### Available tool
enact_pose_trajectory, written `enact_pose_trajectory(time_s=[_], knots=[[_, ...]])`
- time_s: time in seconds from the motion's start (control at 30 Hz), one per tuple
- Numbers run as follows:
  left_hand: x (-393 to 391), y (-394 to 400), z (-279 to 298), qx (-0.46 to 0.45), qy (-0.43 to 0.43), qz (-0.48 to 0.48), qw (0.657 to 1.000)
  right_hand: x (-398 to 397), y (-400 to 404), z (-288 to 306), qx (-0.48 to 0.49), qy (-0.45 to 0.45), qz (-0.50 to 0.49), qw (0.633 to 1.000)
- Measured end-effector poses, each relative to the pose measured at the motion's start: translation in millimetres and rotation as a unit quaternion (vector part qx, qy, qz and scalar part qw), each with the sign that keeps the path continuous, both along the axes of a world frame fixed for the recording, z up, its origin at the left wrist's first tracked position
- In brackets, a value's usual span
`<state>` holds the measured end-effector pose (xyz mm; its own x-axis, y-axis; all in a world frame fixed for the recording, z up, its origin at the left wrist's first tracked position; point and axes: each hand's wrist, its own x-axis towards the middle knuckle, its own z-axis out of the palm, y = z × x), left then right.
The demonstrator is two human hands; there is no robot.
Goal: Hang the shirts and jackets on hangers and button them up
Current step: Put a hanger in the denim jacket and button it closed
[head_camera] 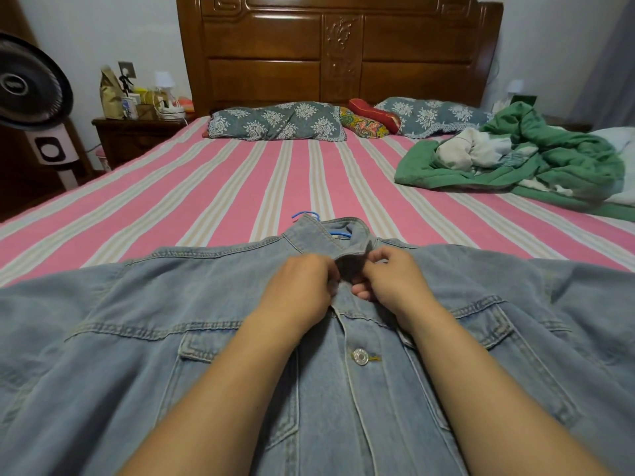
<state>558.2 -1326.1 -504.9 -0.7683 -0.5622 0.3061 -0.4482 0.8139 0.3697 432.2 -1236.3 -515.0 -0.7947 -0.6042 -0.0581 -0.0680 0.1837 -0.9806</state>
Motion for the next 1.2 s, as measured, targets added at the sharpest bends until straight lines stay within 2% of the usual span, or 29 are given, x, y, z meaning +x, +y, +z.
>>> enact_pose_trajectory(time_s=[0.13,0.27,0.37,0.43,0.5,0.53,0.57,0.63,0.7,0.73,0.8,0.87,0.97,1.2], knots=[[-1,0,-2,-0.067,-0.046,0.04,0.996,0,1,3,-0.02,-0.031,-0.015,0.999],[-2,-2,-2,-0.079,0.015,-0.108,0.991,1,7,17,-0.066,-0.112,-0.003,0.991],[1,-6,0,-0.007,0.015,-0.181,0.983,-1,13,19,-0.076,-0.137,0.014,0.988],[2,-9,1,0.089,0.118,-0.114,0.982,-1,14,16,-0.08,-0.14,-0.006,0.987],[5,-17,0,0.163,0.269,0.007,0.949,-4,13,13,-0.093,-0.155,-0.04,0.983],[6,-19,3,0.167,0.303,0.047,0.937,-4,13,14,-0.104,-0.167,-0.049,0.979],[6,-20,7,0.155,0.296,0.063,0.94,-5,15,16,-0.11,-0.176,-0.051,0.977],[-6,-22,19,0.117,0.2,0.046,0.972,-7,19,21,-0.115,-0.2,-0.036,0.972],[-27,-24,36,0.057,0.052,-0.016,0.997,-10,21,25,-0.112,-0.225,-0.01,0.968],[-38,-25,43,0.015,-0.032,-0.066,0.997,-11,23,27,-0.114,-0.234,-0.007,0.966],[-54,-29,53,-0.058,-0.201,-0.138,0.968,-17,24,27,-0.125,-0.234,-0.032,0.964],[-62,-40,61,-0.115,-0.329,-0.128,0.928,-22,25,25,-0.12,-0.195,-0.068,0.971],[-64,-57,74,-0.151,-0.398,-0.085,0.901,-27,20,14,-0.095,-0.134,-0.1,0.981],[-56,-74,53,-0.132,-0.43,-0.039,0.892,-33,10,-9,0.013,-0.03,-0.065,0.997]])
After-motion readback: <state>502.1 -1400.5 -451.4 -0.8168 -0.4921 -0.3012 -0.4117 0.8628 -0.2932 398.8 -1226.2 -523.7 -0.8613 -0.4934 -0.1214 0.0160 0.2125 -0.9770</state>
